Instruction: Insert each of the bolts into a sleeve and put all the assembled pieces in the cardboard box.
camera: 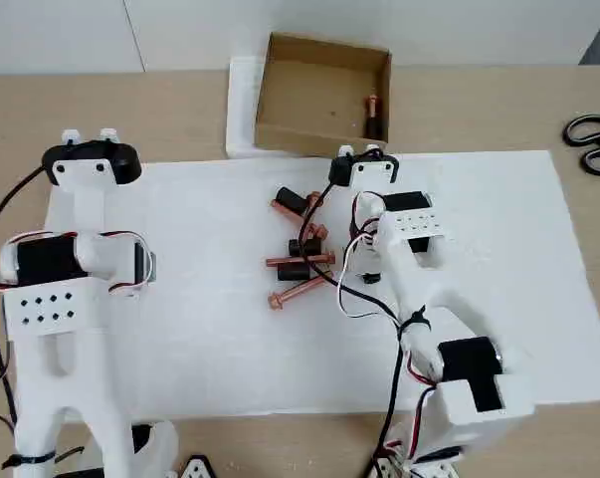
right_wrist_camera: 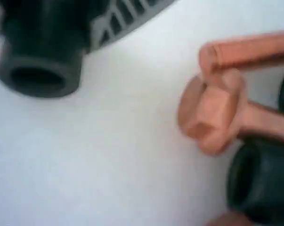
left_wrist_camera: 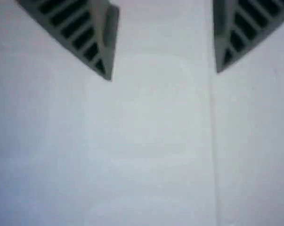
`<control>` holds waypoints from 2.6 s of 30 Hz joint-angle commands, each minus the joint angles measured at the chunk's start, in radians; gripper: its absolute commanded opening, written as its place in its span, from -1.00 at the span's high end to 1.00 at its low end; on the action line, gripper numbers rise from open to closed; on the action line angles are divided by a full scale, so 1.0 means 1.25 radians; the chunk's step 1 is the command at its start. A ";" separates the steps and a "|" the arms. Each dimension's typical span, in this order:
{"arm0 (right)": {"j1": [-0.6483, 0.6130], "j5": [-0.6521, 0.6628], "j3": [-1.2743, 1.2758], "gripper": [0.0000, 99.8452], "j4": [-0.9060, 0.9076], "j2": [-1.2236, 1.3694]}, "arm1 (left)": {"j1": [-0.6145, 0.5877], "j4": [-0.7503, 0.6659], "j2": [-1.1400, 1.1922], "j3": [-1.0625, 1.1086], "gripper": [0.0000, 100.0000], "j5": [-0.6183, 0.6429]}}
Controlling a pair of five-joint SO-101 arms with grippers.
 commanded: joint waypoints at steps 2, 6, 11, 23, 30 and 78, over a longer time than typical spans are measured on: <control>0.050 0.025 -0.043 0.99 0.039 -0.033 | 0.002 0.005 0.000 -0.033 0.73 0.006; 0.078 0.034 -0.136 0.99 0.159 -0.129 | 0.005 0.005 0.000 -0.036 0.73 0.006; 0.079 0.036 -0.194 0.99 0.258 -0.277 | 0.021 -0.007 0.006 -0.037 0.73 0.007; 0.145 0.045 -0.162 0.99 0.289 -0.400 | 0.328 -0.016 0.259 -0.169 0.73 -0.015; 0.206 0.045 -0.106 0.99 0.284 -0.400 | 0.466 0.044 0.465 -0.338 0.73 -0.118; 0.218 0.045 -0.102 0.99 0.283 -0.400 | 0.597 -0.060 0.794 -0.398 0.99 -0.104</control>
